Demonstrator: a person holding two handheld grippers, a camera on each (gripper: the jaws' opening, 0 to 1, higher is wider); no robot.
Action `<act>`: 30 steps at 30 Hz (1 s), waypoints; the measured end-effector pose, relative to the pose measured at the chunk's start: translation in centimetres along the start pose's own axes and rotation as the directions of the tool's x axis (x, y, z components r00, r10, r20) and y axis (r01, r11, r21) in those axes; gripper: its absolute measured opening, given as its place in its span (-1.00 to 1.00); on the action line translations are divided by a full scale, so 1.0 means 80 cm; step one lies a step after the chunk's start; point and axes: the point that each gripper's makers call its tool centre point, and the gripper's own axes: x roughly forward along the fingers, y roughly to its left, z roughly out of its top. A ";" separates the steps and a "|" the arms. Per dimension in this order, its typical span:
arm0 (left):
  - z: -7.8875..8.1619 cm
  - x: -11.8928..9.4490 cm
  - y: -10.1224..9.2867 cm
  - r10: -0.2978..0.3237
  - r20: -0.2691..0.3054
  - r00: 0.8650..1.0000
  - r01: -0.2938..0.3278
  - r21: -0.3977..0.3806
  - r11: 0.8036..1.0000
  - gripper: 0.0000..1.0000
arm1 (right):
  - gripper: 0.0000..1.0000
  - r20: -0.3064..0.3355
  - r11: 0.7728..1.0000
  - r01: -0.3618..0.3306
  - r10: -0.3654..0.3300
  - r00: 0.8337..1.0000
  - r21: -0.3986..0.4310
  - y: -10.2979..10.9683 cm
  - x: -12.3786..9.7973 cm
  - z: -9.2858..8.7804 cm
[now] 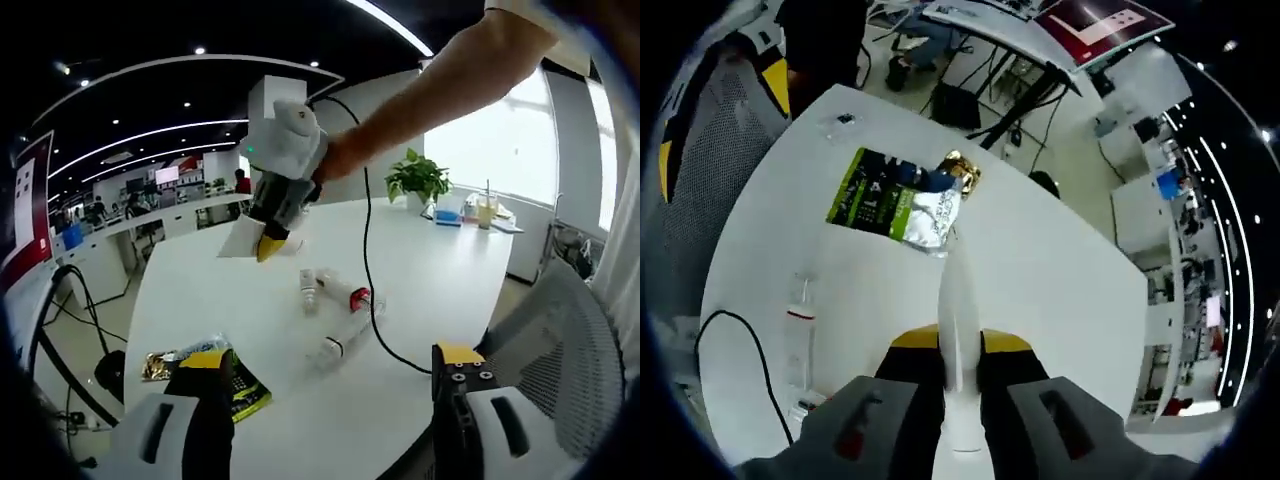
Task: Arrange the skincare products in the storage area until every visible bottle or jar stands upright without overlapping.
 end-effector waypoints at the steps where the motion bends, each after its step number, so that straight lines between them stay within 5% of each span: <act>1: 0.001 0.000 -0.001 -0.004 0.004 1.000 0.004 -0.006 1.000 0.67 | -0.81 0.014 1.000 0.015 -0.016 1.000 0.027 -0.001 -0.008 0.003; 7: 0.004 0.000 -0.002 -0.023 0.012 1.000 0.023 -0.026 0.999 0.69 | -0.82 0.122 0.967 0.098 -0.129 0.984 0.233 -0.008 -0.063 0.019; 16: 0.013 -0.003 -0.001 -0.039 0.045 0.998 0.043 -0.089 0.995 0.72 | -0.81 0.266 0.876 0.160 -0.305 0.915 0.454 -0.010 -0.147 0.052; 25: 0.021 -0.006 -0.008 -0.072 0.067 0.995 0.079 -0.113 0.990 0.75 | -0.81 0.352 0.773 0.101 -0.397 0.848 0.627 0.027 -0.191 0.067; 30: 0.036 -0.010 -0.012 -0.074 0.102 0.992 0.081 -0.067 0.994 0.94 | -0.80 0.397 0.678 0.020 -0.454 0.798 0.734 0.047 -0.208 0.069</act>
